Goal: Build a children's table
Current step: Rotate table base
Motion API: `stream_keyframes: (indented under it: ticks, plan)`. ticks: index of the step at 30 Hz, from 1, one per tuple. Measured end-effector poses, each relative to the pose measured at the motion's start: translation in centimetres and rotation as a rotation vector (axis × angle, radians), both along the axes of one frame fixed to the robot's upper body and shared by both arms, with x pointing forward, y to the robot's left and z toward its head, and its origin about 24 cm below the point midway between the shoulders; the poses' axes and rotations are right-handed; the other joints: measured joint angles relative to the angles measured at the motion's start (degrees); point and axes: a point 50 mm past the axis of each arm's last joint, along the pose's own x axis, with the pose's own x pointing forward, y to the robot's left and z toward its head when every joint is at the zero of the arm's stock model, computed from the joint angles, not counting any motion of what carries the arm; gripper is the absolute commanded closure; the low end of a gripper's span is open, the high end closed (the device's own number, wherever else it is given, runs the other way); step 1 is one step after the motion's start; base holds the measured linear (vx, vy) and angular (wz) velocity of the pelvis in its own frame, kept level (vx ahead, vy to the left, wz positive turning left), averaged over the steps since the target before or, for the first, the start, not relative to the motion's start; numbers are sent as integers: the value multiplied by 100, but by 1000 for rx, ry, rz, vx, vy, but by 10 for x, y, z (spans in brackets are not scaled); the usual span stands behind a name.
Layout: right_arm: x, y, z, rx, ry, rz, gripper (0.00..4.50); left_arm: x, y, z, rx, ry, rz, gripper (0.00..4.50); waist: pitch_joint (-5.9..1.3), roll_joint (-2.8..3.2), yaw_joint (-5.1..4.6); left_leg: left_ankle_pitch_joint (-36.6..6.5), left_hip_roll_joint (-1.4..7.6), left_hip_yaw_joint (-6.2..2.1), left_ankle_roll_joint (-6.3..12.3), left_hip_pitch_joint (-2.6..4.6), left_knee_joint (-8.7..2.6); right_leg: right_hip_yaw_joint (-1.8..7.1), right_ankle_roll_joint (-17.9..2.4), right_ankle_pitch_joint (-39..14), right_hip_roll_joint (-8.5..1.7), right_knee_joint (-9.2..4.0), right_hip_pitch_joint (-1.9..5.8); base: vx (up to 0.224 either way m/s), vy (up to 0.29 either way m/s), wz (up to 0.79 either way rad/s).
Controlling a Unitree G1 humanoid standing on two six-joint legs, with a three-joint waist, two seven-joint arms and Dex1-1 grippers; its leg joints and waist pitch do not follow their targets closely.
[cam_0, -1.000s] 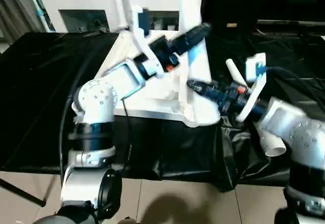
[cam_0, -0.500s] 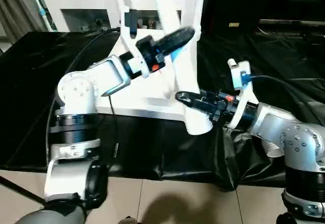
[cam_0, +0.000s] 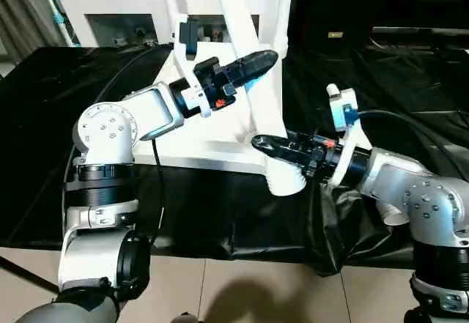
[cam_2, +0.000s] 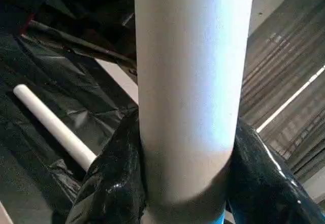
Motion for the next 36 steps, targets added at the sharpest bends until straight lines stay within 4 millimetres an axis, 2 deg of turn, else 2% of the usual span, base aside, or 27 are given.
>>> stream_keyframes:
  ticks: [6,7,11,13,21,36]
  plan:
    - [1,1,-1,2,-12,-3,264,1,0,1,-3,-4,4,268,0,0,0,0,0,0,0,-1,0,0,0,0,0,-1,0,0,0,0]
    - [2,1,-2,4,-11,-5,208,1,0,1,-2,-7,8,268,0,-1,-1,0,0,0,1,-1,0,0,0,0,0,-2,0,0,0,0]
    - [7,3,-4,-10,1,-37,185,1,-4,2,53,-57,13,268,2,-4,0,-1,0,0,1,-1,-1,0,0,0,0,-2,-1,0,0,0]
    - [8,4,-4,-41,-14,-41,152,-1,-8,4,106,-100,4,268,4,-7,0,0,1,0,0,-2,-3,0,1,0,0,-3,-1,0,0,0]
    - [13,7,-5,-183,-56,-42,147,-11,-18,8,295,-258,-22,268,11,-22,1,2,0,2,-3,-7,-8,-1,2,-1,0,-8,-4,0,0,0]
    - [11,9,-5,-239,-41,46,147,-16,-22,6,313,-306,-107,268,14,-25,1,3,0,2,-4,-10,-6,-1,2,-1,0,-6,-4,0,0,0]
